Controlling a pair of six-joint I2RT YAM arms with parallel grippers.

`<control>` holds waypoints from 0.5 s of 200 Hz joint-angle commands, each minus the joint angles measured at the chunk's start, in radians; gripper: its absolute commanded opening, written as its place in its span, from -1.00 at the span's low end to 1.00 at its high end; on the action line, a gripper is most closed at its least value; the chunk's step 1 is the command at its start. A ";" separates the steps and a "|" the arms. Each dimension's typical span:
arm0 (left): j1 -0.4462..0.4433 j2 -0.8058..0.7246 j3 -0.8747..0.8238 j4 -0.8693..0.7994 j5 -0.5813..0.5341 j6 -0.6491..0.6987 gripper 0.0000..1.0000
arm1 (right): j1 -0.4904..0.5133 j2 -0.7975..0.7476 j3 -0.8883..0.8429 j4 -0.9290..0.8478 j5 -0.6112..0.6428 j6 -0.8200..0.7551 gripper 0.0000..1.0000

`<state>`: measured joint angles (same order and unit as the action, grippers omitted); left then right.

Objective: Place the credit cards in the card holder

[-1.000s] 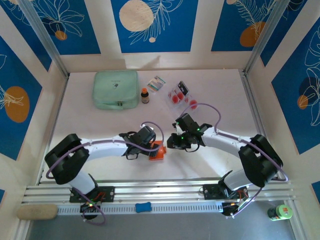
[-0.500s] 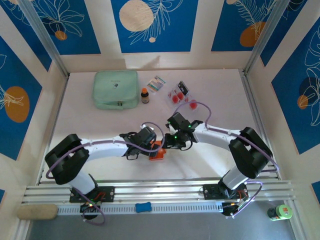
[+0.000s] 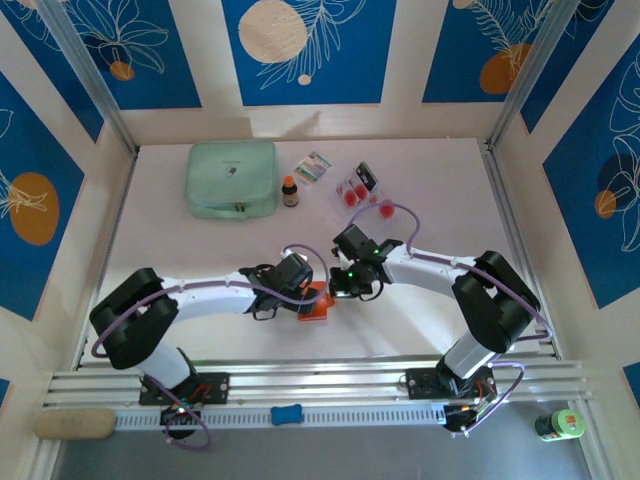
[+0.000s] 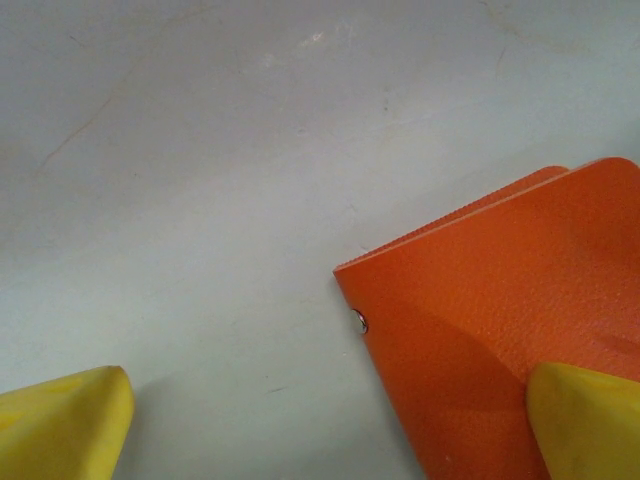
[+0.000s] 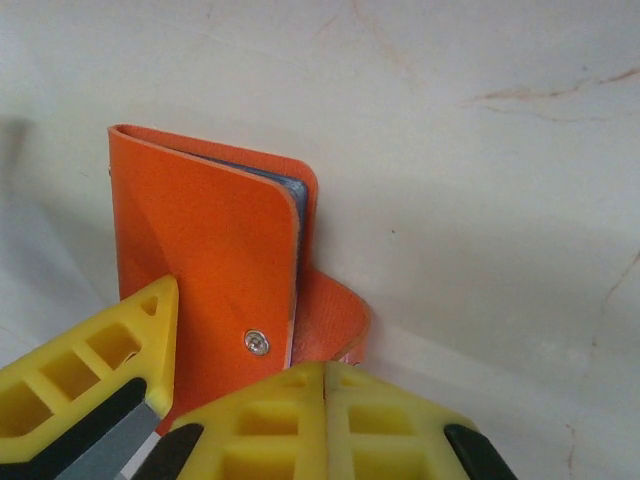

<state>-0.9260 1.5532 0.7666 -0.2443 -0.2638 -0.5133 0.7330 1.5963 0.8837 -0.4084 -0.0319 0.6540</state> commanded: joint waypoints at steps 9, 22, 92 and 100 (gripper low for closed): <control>-0.005 -0.004 -0.027 -0.076 -0.038 0.032 1.00 | -0.007 -0.012 -0.003 -0.018 -0.003 -0.005 -1.00; -0.005 -0.005 -0.028 -0.077 -0.038 0.032 1.00 | -0.009 -0.016 -0.003 -0.018 -0.008 -0.004 -0.96; -0.005 -0.007 -0.030 -0.071 -0.039 0.033 1.00 | -0.003 -0.050 0.015 -0.041 0.009 0.010 -0.33; -0.005 -0.007 -0.030 -0.070 -0.039 0.033 0.99 | -0.003 -0.046 0.018 -0.043 0.009 0.010 -0.32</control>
<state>-0.9260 1.5524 0.7654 -0.2440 -0.2642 -0.5133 0.7284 1.5719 0.8837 -0.4171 -0.0280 0.6621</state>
